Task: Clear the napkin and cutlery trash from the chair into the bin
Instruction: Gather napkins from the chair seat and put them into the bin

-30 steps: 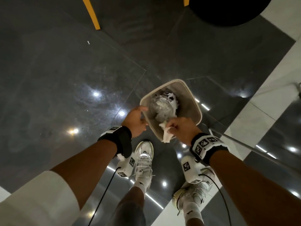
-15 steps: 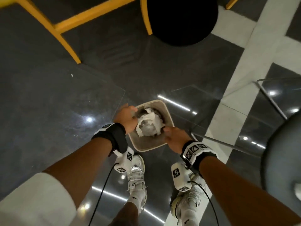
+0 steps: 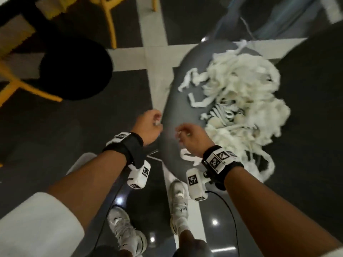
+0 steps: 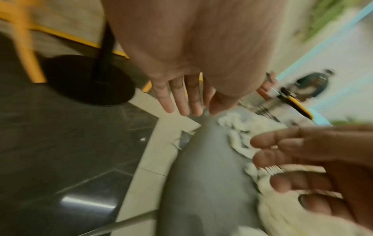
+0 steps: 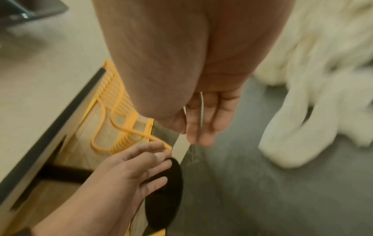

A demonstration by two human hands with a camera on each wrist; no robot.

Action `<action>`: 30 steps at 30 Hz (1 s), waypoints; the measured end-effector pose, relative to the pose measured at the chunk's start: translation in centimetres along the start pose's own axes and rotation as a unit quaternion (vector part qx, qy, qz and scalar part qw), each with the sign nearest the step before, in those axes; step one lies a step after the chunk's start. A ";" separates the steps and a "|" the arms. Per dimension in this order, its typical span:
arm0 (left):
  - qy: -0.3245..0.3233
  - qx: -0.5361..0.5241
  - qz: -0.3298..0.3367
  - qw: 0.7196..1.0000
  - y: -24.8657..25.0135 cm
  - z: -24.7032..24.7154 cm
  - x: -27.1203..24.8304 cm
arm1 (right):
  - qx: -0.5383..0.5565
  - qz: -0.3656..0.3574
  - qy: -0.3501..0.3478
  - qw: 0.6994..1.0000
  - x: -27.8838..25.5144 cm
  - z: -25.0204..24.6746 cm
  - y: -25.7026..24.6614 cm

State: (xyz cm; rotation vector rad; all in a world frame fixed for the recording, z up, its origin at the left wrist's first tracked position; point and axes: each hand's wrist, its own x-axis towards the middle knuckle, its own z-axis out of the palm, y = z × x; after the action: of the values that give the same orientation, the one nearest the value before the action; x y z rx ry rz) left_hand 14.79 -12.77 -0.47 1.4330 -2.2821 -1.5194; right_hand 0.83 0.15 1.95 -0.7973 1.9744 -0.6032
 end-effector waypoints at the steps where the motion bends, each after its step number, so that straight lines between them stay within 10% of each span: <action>1: -0.036 0.034 0.042 0.998 2.5 2.3 0.3 | 0.005 0.013 0.024 1.000 -0.4 -2.6 1.4; 10: -0.250 0.381 0.186 0.870 7.7 18.0 -0.6 | -0.051 0.032 0.123 0.991 -2.8 -15.2 12.1; 22: -0.063 0.124 0.084 0.987 5.4 12.6 2.6 | -0.414 -0.092 -0.115 0.898 -1.8 -8.6 14.2; 30: -0.093 0.022 0.022 0.995 3.7 12.7 1.0 | -0.287 -0.088 -0.097 0.949 2.2 -6.7 11.7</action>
State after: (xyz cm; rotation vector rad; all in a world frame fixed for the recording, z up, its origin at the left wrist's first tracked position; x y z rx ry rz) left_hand 5.53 -4.27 -4.68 1.2924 -2.4472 -1.6662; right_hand -9.38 7.07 -3.97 -1.3426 1.9211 -0.0277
